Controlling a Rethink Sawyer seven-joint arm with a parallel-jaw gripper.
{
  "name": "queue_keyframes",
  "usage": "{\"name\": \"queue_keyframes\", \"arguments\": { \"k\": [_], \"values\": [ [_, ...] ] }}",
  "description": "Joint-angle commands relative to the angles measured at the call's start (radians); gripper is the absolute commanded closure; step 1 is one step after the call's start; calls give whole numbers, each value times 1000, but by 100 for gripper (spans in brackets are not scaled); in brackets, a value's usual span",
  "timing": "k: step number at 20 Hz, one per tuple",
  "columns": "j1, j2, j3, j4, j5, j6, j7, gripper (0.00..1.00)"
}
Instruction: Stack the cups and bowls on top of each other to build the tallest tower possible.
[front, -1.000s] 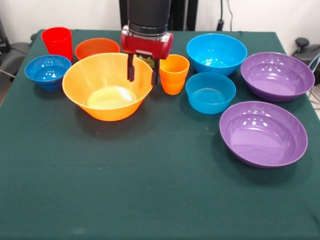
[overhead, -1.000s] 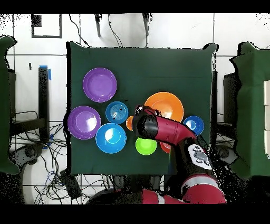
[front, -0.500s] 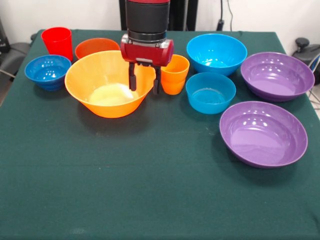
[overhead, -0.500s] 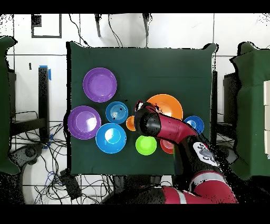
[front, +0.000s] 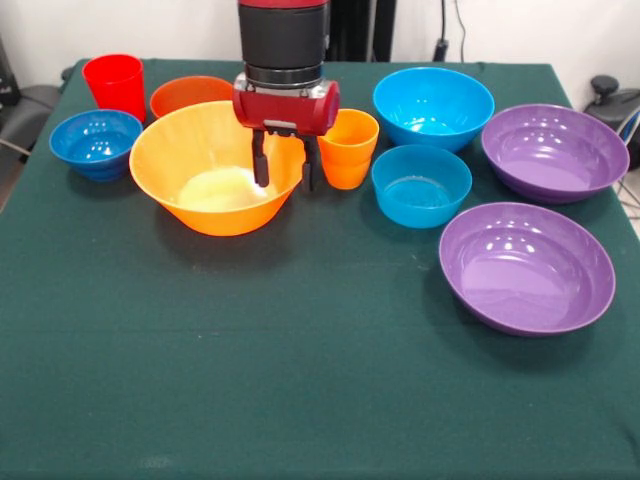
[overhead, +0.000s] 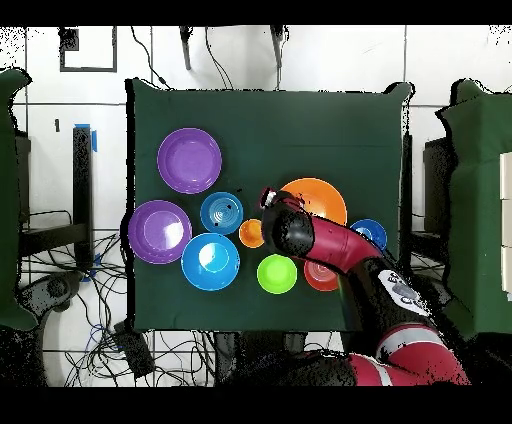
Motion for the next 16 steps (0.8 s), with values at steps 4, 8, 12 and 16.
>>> {"name": "queue_keyframes", "arguments": {
  "k": [4, 8, 12, 16],
  "values": [
    [19, 77, 71, 12, -60, -86, 124, 0],
    [12, 128, 71, -34, -74, -116, 105, 0],
    [12, 152, 67, -53, -84, -139, 101, 0],
    [4, 178, 79, -63, -107, -152, 88, 0]
  ]
}}
